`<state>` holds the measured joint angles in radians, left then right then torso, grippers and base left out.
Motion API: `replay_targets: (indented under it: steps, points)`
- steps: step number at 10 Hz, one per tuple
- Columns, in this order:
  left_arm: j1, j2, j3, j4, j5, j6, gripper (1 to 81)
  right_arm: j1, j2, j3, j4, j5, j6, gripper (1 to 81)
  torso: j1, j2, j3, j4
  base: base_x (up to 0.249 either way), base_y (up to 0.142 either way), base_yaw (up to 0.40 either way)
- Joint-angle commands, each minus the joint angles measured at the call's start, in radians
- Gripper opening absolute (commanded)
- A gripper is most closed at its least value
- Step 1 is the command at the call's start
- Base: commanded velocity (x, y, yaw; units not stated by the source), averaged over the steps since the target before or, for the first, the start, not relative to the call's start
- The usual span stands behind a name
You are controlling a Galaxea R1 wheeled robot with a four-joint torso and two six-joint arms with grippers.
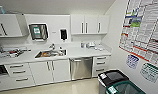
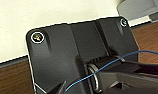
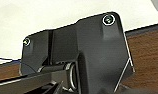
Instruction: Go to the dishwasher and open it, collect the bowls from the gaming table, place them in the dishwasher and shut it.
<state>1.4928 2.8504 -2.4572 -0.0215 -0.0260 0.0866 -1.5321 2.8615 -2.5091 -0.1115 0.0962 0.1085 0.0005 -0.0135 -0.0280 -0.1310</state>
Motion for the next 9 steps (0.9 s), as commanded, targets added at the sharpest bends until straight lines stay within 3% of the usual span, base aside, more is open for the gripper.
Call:
replay_targets:
  steps: [1,9]
  points:
    - [-0.052,-0.022,0.007,0.006,0.051,0.01,81.1,0.048,-0.006,0.006,-0.011,-0.047,-0.003,81.1,0.0,0.0,0.0,0.0,0.1,0.0,0.0]
    - [-0.052,-0.023,0.009,0.006,0.051,0.01,81.1,0.048,-0.009,0.006,-0.011,-0.047,-0.003,81.1,0.0,0.0,0.0,0.0,0.102,0.0,0.0]
